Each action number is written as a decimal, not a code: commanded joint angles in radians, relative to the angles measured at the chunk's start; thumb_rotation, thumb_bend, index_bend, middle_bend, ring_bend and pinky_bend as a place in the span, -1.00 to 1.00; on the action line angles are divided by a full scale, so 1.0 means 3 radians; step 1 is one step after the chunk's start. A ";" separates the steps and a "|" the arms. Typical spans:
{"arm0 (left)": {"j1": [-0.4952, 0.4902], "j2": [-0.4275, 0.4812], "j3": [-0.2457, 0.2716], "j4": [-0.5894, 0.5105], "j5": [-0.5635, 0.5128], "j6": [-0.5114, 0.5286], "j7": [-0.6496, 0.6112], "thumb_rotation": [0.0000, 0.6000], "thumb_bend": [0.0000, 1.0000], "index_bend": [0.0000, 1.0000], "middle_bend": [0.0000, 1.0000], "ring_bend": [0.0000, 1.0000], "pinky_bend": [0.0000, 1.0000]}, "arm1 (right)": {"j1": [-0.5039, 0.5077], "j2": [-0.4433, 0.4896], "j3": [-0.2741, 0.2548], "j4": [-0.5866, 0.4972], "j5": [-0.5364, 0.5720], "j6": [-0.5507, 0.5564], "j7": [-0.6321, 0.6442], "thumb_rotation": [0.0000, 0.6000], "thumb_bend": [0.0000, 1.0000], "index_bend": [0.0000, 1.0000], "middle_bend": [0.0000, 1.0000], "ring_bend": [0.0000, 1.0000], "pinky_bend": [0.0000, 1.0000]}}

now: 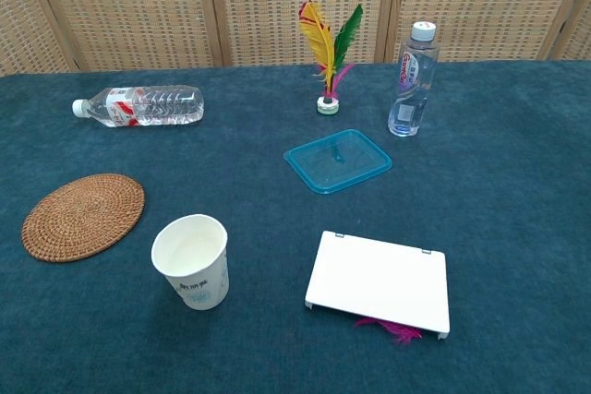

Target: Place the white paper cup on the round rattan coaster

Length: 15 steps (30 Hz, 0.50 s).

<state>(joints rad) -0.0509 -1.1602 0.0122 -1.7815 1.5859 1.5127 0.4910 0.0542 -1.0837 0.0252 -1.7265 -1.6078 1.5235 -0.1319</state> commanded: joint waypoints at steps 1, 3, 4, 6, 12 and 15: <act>-0.0036 0.0002 0.0001 0.0010 0.0020 -0.0050 -0.0035 1.00 -0.58 -1.00 -1.00 -1.00 -1.00 | 0.0002 0.0001 0.0002 0.0008 0.0017 -0.0011 0.0014 1.00 -0.77 -0.91 -1.00 -1.00 -1.00; -0.0074 0.0005 -0.0012 0.0016 0.0059 -0.0075 -0.0051 1.00 -0.58 -1.00 -1.00 -1.00 -1.00 | 0.0003 -0.0001 0.0004 0.0011 0.0025 -0.0016 0.0011 1.00 -0.77 -0.91 -1.00 -1.00 -1.00; -0.0108 0.0008 -0.0021 0.0027 0.0097 -0.0099 -0.0054 1.00 -0.58 -1.00 -1.00 -1.00 -1.00 | 0.0003 -0.0004 0.0004 0.0012 0.0032 -0.0020 0.0007 1.00 -0.77 -0.91 -1.00 -1.00 -1.00; -0.0184 0.0017 -0.0043 0.0041 0.0172 -0.0156 -0.0060 1.00 -0.58 -1.00 -1.00 -1.00 -1.00 | 0.0003 -0.0007 0.0002 0.0009 0.0035 -0.0025 -0.0004 1.00 -0.77 -0.91 -1.00 -1.00 -1.00; -0.0493 0.0037 -0.0052 0.0027 0.0422 -0.0496 -0.0227 1.00 -0.58 -1.00 -1.00 -1.00 -1.00 | 0.0015 -0.0027 0.0000 0.0004 0.0053 -0.0061 -0.0045 1.00 -0.77 -0.91 -1.00 -1.00 -1.00; -0.0646 0.0055 -0.0032 0.0004 0.0528 -0.0694 -0.0288 1.00 -0.58 -1.00 -1.00 -1.00 -1.00 | 0.0017 -0.0035 0.0000 0.0005 0.0065 -0.0073 -0.0059 1.00 -0.77 -0.91 -1.00 -1.00 -1.00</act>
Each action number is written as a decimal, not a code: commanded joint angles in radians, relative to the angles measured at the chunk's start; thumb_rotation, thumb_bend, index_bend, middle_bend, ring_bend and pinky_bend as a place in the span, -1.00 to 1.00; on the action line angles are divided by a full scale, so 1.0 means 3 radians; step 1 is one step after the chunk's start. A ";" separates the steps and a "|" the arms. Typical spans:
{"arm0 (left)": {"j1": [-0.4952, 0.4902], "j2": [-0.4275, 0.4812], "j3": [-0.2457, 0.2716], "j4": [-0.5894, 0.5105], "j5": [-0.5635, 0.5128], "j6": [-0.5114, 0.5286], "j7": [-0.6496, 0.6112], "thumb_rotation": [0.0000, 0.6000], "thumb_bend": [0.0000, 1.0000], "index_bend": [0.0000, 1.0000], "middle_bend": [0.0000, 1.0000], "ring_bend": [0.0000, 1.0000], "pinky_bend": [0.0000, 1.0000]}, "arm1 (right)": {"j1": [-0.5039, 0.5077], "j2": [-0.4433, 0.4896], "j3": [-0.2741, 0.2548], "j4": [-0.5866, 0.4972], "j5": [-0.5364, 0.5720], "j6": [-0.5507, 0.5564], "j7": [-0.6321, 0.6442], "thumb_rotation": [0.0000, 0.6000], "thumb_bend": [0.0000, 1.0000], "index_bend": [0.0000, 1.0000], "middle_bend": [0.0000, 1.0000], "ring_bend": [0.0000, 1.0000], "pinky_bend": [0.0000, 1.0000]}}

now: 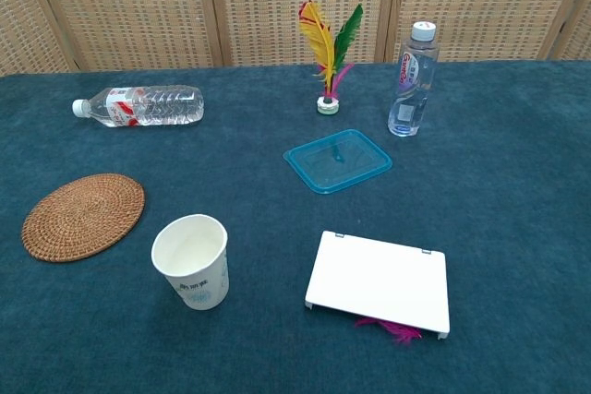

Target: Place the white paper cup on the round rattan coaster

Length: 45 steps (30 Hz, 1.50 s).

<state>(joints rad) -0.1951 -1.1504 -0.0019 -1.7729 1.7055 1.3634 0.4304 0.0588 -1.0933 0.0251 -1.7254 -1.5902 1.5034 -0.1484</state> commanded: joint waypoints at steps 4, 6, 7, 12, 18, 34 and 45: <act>-0.0336 0.0080 0.0077 -0.0087 0.0302 -0.0449 -0.0014 1.00 -0.58 -1.00 -1.00 -1.00 -1.00 | 0.0005 0.0000 0.0006 0.0013 0.0047 -0.0030 0.0022 1.00 -0.77 -0.91 -1.00 -1.00 -1.00; -0.0417 0.0105 0.0093 -0.0137 0.0377 -0.0564 0.0071 1.00 -0.58 -1.00 -1.00 -1.00 -1.00 | 0.0007 0.0001 0.0014 0.0021 0.0066 -0.0035 0.0031 1.00 -0.77 -0.91 -1.00 -1.00 -1.00; -0.0435 0.0107 0.0096 -0.0150 0.0389 -0.0592 0.0088 1.00 -0.58 -1.00 -1.00 -1.00 -1.00 | 0.0007 0.0001 0.0016 0.0021 0.0067 -0.0034 0.0033 1.00 -0.77 -0.91 -1.00 -1.00 -1.00; -0.0614 0.0118 0.0070 -0.0308 0.0319 -0.0923 0.0216 1.00 -0.58 -1.00 -1.00 -1.00 -1.00 | 0.0003 0.0004 0.0019 0.0026 0.0056 -0.0013 0.0044 1.00 -0.77 -0.91 -1.00 -1.00 -1.00; -0.0798 0.0069 -0.0032 -0.0487 0.0025 -0.1288 0.0412 1.00 -0.58 -1.00 -1.00 -1.00 -1.00 | -0.0003 0.0015 0.0029 0.0035 0.0077 -0.0004 0.0065 1.00 -0.77 -0.91 -1.00 -1.00 -1.00; -0.1218 -0.0262 -0.0232 -0.0575 -0.0953 -0.1896 0.1235 1.00 -0.58 -1.00 -1.00 -1.00 -1.00 | -0.0025 0.0058 0.0063 0.0070 0.0136 0.0035 0.0228 1.00 -0.77 -0.91 -1.00 -1.00 -1.00; -0.1477 -0.0606 -0.0245 -0.0467 -0.1586 -0.1978 0.1644 1.00 -0.58 -1.00 -1.00 -1.00 -1.00 | -0.0038 0.0087 0.0082 0.0090 0.0180 0.0044 0.0333 1.00 -0.77 -0.91 -1.00 -1.00 -1.00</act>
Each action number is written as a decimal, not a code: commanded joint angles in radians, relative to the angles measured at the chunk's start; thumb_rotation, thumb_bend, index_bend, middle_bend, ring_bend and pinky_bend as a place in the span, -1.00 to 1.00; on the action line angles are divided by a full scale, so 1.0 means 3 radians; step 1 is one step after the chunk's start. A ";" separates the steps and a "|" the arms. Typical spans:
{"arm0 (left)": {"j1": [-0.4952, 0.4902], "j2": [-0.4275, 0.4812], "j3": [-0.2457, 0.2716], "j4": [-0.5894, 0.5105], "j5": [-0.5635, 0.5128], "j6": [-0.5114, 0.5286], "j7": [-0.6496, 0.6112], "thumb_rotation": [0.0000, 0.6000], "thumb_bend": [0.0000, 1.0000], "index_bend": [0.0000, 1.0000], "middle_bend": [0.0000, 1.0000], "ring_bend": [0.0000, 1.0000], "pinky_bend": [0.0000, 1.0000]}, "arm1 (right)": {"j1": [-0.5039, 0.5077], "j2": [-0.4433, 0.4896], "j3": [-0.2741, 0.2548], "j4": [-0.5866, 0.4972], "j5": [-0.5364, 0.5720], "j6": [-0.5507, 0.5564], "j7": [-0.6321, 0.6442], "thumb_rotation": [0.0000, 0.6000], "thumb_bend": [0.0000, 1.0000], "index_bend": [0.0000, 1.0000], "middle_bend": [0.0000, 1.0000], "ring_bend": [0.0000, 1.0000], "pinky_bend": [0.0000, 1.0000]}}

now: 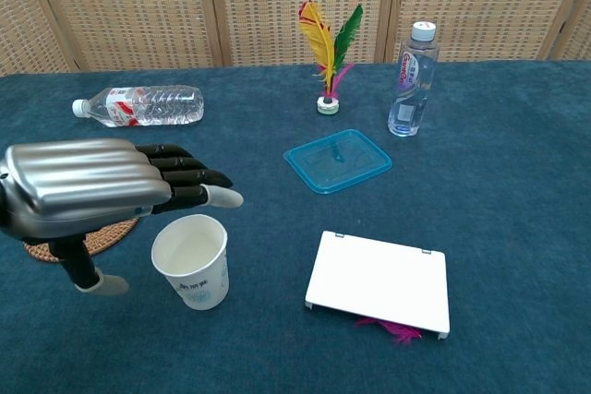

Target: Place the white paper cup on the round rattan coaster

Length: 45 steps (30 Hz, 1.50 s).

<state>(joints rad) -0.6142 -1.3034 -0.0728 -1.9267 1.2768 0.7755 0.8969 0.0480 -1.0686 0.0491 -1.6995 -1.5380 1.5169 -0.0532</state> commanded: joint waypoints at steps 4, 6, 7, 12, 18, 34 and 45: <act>-0.0184 -0.0199 0.0006 0.0078 -0.0371 0.0013 0.0236 1.00 -0.58 -1.00 -1.00 -1.00 -1.00 | -0.0004 0.0016 0.0011 0.0013 0.0014 0.0006 0.0061 1.00 -0.77 -0.91 -1.00 -1.00 -1.00; -0.0231 -0.0244 0.0022 0.0079 -0.0468 0.0047 0.0303 1.00 -0.57 -1.00 -1.00 -1.00 -1.00 | -0.0008 0.0021 0.0014 0.0019 0.0022 0.0009 0.0086 1.00 -0.77 -0.91 -1.00 -1.00 -1.00; -0.0249 -0.0261 0.0027 0.0078 -0.0502 0.0065 0.0327 1.00 -0.57 -1.00 -1.00 -1.00 -1.00 | -0.0009 0.0023 0.0016 0.0022 0.0024 0.0012 0.0095 1.00 -0.77 -0.91 -1.00 -1.00 -1.00; -0.0337 -0.0340 0.0073 0.0089 -0.0661 0.0157 0.0450 1.00 -0.57 -1.00 -1.00 -1.00 -1.00 | -0.0018 0.0039 0.0022 0.0022 0.0030 0.0025 0.0138 1.00 -0.77 -0.91 -1.00 -1.00 -1.00; -0.0434 -0.0428 0.0124 0.0095 -0.0829 0.0262 0.0530 1.00 -0.53 -0.62 -1.00 -1.00 -1.00 | -0.0024 0.0047 0.0027 0.0030 0.0031 0.0037 0.0171 1.00 -0.77 -0.91 -1.00 -1.00 -1.00; -0.0507 -0.0341 0.0239 0.0065 -0.0877 0.0484 0.0379 1.00 -0.32 -0.42 -1.00 -1.00 -1.00 | -0.0029 0.0048 0.0028 0.0026 0.0020 0.0045 0.0193 1.00 -0.77 -0.91 -1.00 -1.00 -1.00; -0.0491 -0.0079 0.0250 0.0129 -0.0820 0.0606 0.0095 1.00 -0.31 -0.40 -1.00 -1.00 -1.00 | -0.0036 0.0057 0.0028 0.0021 0.0017 0.0052 0.0219 1.00 -0.77 -0.91 -1.00 -1.00 -1.00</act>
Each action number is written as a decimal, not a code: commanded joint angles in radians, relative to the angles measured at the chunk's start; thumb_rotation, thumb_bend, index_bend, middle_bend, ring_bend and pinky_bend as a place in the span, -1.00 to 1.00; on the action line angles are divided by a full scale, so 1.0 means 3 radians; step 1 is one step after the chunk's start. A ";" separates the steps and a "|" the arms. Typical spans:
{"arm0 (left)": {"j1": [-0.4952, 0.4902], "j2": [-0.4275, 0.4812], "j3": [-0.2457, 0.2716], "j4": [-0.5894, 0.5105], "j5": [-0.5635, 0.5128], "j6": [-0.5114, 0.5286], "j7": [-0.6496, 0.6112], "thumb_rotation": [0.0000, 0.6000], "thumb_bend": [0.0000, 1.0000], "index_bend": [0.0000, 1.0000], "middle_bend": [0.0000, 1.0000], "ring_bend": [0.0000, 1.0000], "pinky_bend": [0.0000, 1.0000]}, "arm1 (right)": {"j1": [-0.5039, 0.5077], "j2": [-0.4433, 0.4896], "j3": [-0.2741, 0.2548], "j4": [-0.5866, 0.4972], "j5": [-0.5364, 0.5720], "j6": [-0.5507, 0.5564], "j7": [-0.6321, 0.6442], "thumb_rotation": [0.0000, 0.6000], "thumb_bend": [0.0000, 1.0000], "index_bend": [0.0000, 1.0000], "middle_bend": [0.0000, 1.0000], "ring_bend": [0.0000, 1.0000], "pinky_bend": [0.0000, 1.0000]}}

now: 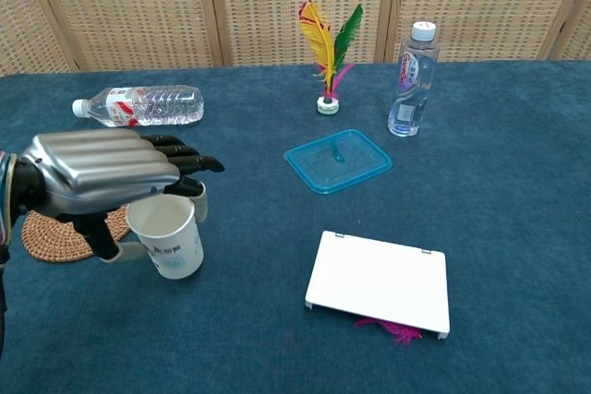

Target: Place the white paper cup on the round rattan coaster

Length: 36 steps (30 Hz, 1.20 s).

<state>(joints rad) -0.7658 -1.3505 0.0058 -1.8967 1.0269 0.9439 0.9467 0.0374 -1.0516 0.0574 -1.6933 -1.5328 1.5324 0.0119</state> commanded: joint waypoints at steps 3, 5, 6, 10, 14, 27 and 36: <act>0.0035 0.0187 -0.0027 0.0083 0.0003 0.0077 -0.0179 1.00 -0.31 -0.40 -1.00 -1.00 -1.00 | 0.0000 0.0003 0.0000 -0.0001 -0.0001 -0.0002 0.0001 1.00 -0.77 -0.91 -1.00 -1.00 -1.00; 0.0064 0.0265 -0.0056 0.0123 -0.0027 0.0092 -0.0319 1.00 -0.31 -0.40 -1.00 -1.00 -1.00 | 0.0000 0.0004 -0.0001 -0.0004 0.0000 -0.0004 -0.0003 1.00 -0.77 -0.91 -1.00 -1.00 -1.00; 0.0079 0.0317 -0.0068 0.0161 -0.0031 0.0088 -0.0415 1.00 -0.31 -0.40 -1.00 -1.00 -1.00 | 0.0000 0.0004 -0.0001 -0.0006 -0.0002 -0.0004 -0.0006 1.00 -0.77 -0.91 -1.00 -1.00 -1.00; 0.0116 0.0448 -0.0057 0.0331 -0.0004 0.0056 -0.0618 1.00 -0.31 -0.40 -1.00 -1.00 -1.00 | 0.0002 0.0000 -0.0005 -0.0015 -0.0010 -0.0007 -0.0027 1.00 -0.77 -0.91 -1.00 -1.00 -1.00; 0.0152 0.0523 -0.0014 0.0511 0.0022 0.0021 -0.0743 1.00 -0.31 -0.40 -1.00 -1.00 -1.00 | 0.0007 -0.0008 -0.0009 -0.0021 -0.0013 -0.0019 -0.0054 1.00 -0.77 -0.91 -1.00 -1.00 -1.00; 0.0227 0.0472 0.0050 0.0953 0.0033 -0.0118 -0.1087 1.00 -0.32 -0.40 -1.00 -1.00 -1.00 | 0.0012 -0.0020 -0.0013 -0.0034 -0.0013 -0.0033 -0.0102 1.00 -0.77 -0.91 -1.00 -1.00 -1.00; 0.0236 0.0371 0.0068 0.1024 0.0106 -0.0113 -0.1120 1.00 -0.32 -0.50 -1.00 -1.00 -1.00 | 0.0009 -0.0018 -0.0011 -0.0033 -0.0010 -0.0029 -0.0088 1.00 -0.77 -0.91 -1.00 -1.00 -1.00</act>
<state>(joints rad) -0.6954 -1.2380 0.0259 -1.5901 1.0575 0.9093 0.6110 0.0403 -1.0569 0.0542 -1.7031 -1.5360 1.5239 -0.0150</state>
